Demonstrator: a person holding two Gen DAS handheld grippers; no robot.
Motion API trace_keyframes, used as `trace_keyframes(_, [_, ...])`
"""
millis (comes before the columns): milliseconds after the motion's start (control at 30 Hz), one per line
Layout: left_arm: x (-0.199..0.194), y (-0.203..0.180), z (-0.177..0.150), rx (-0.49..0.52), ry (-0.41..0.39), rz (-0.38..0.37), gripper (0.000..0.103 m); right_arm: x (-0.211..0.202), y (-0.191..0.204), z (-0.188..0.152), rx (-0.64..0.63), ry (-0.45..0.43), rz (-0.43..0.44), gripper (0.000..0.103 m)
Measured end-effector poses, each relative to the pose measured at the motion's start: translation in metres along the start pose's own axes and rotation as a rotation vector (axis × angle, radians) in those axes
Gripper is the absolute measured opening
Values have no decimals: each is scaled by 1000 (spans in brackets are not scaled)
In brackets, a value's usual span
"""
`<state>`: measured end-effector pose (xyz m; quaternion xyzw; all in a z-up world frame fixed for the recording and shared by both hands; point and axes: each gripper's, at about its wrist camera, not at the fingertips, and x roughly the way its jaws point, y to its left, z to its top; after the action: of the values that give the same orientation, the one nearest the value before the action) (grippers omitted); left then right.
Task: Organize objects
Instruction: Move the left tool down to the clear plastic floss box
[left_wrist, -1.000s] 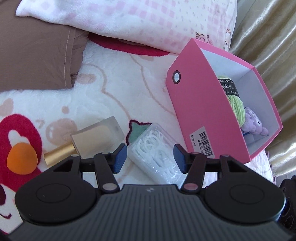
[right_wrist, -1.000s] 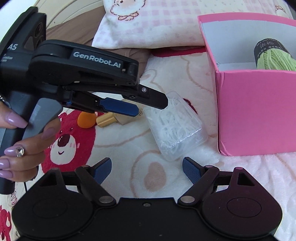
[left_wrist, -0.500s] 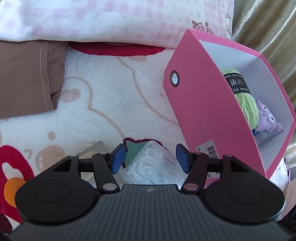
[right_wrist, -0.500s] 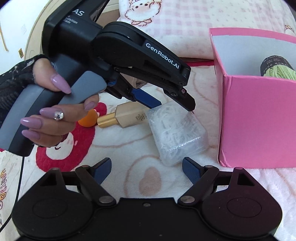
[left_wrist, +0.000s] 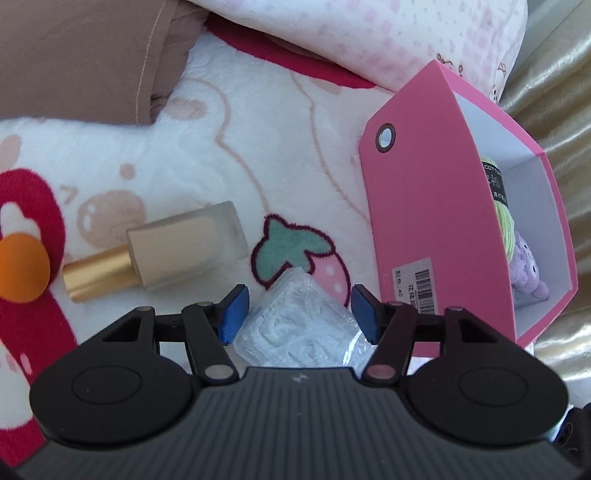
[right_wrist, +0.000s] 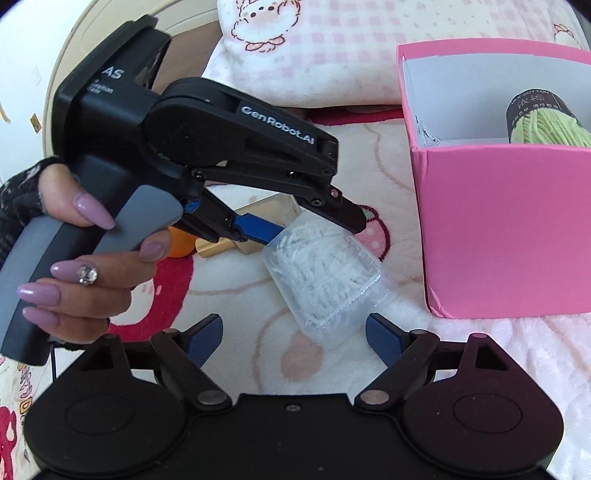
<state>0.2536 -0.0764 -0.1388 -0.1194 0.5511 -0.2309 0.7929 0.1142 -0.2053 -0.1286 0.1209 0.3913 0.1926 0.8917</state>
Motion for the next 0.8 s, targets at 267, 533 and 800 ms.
trace_keyframes(267, [-30, 7, -34, -54, -3, -42, 59, -7, 2, -5, -16, 12, -8, 89])
trace_keyframes(533, [-26, 35, -62, -285, -56, -126, 56, 0, 9, -17, -45, -16, -72, 89])
trace_keyframes(800, [-30, 51, -85, -436, -56, -209, 54, -21, -3, -13, 29, -19, -21, 76])
